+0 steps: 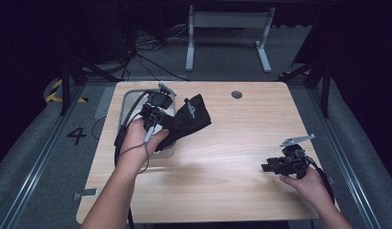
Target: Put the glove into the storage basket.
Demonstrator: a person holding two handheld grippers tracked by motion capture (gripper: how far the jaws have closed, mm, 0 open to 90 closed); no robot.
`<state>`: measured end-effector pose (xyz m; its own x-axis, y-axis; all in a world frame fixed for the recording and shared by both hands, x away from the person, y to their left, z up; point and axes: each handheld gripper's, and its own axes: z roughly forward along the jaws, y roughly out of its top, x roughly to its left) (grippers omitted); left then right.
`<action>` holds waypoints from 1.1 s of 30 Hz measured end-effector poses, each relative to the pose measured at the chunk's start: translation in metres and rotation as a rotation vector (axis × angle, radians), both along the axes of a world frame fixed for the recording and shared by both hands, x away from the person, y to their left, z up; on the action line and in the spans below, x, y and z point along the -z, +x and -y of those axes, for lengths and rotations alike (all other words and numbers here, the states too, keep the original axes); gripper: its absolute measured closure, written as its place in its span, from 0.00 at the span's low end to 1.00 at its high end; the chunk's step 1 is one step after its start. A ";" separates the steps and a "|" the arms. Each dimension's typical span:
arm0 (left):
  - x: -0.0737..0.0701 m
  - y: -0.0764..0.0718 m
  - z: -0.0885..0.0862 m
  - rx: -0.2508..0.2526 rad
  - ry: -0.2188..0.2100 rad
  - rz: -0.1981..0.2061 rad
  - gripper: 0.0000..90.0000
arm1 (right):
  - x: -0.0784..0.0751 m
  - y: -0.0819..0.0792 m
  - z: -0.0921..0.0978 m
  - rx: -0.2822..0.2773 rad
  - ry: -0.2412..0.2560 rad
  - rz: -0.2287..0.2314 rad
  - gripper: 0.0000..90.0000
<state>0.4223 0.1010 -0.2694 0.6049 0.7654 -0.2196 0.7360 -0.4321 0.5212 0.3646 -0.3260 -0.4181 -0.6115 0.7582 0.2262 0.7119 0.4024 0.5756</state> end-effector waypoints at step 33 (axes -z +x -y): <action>0.048 0.070 -0.069 -0.416 -0.050 -0.028 0.74 | 0.005 -0.002 0.002 0.006 -0.009 -0.015 0.60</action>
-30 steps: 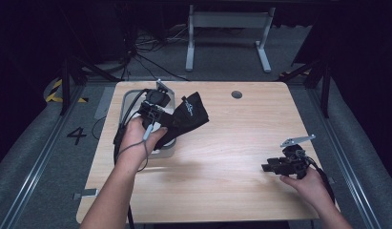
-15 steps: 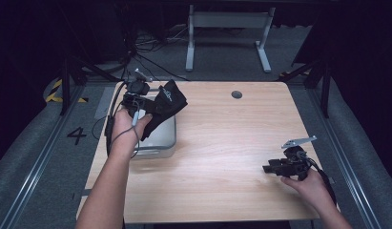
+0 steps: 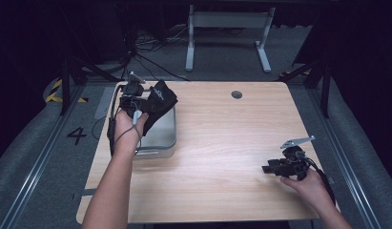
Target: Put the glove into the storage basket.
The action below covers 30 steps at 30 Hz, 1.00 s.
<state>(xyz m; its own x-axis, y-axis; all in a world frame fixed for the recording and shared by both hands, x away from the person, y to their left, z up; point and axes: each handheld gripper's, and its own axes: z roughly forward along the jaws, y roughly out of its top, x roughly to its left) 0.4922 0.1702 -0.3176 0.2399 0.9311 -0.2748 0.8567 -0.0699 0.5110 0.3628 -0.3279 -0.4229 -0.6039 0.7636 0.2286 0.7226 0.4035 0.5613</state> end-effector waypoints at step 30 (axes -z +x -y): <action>0.060 0.037 -0.007 -0.101 0.056 -0.212 0.73 | -0.003 -0.002 -0.003 -0.024 0.019 0.003 0.59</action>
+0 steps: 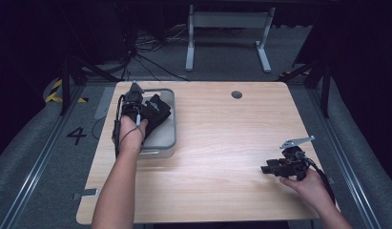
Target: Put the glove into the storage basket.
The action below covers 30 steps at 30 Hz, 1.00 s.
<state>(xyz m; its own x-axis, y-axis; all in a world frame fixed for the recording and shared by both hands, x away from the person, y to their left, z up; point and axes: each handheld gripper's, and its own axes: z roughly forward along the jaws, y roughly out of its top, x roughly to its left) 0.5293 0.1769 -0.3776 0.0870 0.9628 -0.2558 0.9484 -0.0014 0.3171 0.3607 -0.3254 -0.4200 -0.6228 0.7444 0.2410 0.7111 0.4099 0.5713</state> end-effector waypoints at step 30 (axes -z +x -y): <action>-0.040 -0.060 0.013 0.202 0.006 0.238 0.41 | -0.006 0.021 -0.001 -0.015 0.001 0.046 0.57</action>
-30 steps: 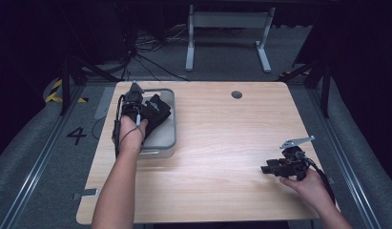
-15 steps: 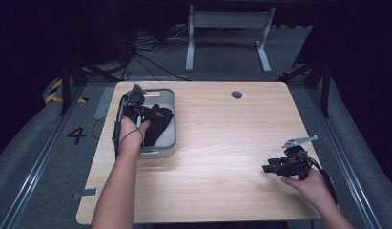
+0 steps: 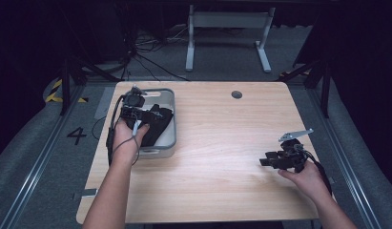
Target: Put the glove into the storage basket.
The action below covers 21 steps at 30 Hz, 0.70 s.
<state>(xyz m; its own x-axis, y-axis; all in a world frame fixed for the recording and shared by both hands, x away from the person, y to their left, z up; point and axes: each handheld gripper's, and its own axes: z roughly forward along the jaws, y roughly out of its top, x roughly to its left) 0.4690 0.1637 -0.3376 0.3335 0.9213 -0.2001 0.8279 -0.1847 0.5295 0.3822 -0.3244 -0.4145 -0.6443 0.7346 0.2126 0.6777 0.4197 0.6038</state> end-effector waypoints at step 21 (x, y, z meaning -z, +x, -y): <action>0.000 -0.110 0.041 0.376 -0.091 0.105 0.41 | 0.004 -0.014 0.003 -0.090 -0.013 0.060 0.55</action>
